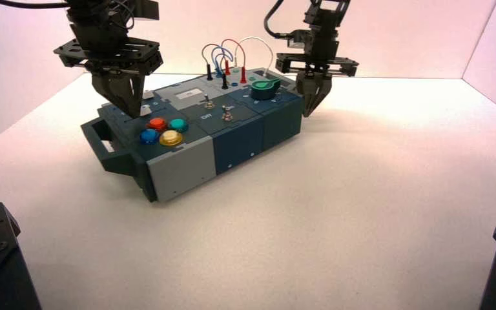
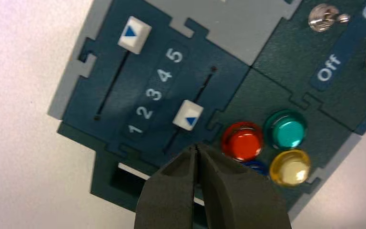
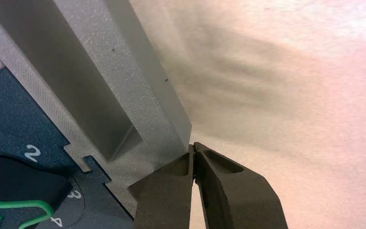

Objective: Move the box to the left.

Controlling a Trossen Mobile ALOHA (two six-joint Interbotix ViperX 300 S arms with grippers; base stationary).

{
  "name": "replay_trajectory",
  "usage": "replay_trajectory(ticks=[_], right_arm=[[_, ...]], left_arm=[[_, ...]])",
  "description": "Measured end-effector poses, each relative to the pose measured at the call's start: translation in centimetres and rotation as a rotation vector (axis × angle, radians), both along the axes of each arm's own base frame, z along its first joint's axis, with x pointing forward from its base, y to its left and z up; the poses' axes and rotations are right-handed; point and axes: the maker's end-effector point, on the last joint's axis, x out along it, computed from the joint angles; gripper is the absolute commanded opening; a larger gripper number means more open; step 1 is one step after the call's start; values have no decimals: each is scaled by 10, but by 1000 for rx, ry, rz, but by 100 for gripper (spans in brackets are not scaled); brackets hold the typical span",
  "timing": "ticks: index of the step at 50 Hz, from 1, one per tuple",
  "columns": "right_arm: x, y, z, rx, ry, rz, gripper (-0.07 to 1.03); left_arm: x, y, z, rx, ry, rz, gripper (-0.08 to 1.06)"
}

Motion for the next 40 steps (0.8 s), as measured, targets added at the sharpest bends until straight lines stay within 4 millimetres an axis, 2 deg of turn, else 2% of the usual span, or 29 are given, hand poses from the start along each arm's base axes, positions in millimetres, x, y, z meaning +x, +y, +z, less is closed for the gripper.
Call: replay_trajectory(ticks=[8, 19, 30, 33, 40], right_arm=[[-1, 1, 0, -1, 0, 12, -2], [2, -1, 7, -28, 6, 40, -2], [11, -2, 39, -19, -45, 42, -2], [14, -5, 54, -13, -64, 33, -2], [15, -16, 74, -28, -83, 33, -2]], left_arm=[[0, 0, 9, -9, -21, 1, -3], [5, -2, 34, -29, -79, -2, -3], [11, -4, 57, -49, -131, -7, -3], [11, -5, 60, -50, -138, -9, -3], [13, -5, 69, -54, -156, -16, -3]])
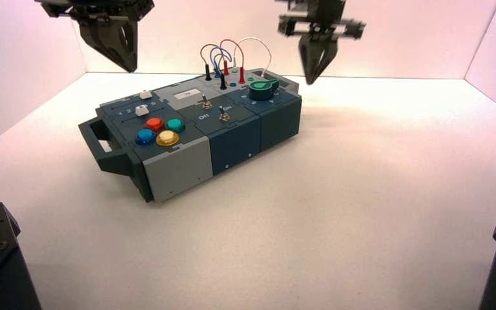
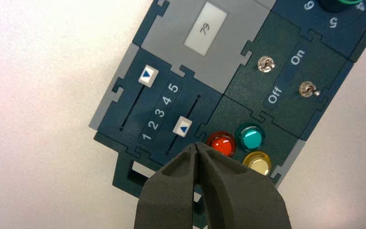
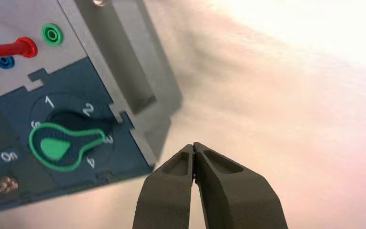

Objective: Move the box to the left.

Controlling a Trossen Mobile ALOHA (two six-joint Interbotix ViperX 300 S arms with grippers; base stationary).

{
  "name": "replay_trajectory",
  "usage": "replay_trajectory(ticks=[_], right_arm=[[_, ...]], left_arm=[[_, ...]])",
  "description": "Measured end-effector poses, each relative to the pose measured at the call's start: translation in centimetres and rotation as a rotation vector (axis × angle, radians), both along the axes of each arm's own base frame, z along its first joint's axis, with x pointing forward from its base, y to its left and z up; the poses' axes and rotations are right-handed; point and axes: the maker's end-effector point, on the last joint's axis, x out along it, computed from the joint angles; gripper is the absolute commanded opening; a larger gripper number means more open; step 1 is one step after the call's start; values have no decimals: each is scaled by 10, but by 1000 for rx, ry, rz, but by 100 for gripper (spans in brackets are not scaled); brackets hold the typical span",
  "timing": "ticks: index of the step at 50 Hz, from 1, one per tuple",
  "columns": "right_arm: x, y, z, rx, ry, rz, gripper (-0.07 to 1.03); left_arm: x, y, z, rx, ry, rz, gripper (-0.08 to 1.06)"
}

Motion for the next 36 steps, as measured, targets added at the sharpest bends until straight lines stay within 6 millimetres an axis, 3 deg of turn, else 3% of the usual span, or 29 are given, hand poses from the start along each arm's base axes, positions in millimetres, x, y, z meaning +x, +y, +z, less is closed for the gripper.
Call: replay_trajectory(ticks=[6, 14, 21, 26, 36], right_arm=[[-1, -8, 14, -10, -20, 0, -2], [-13, -11, 44, 3, -69, 6, -2], [-20, -9, 83, 42, -186, 25, -2], [-24, -1, 110, 77, -282, 52, -2], [-35, 11, 116, 94, -315, 88, -2]], left_arm=[[2, -1, 9, -4, -17, -3, -3], [7, -2, 37, -27, -87, -4, -3], [4, -1, 75, -66, -188, 1, -3], [0, 0, 91, -83, -235, 6, -3], [-6, 2, 103, -96, -268, 8, -3]])
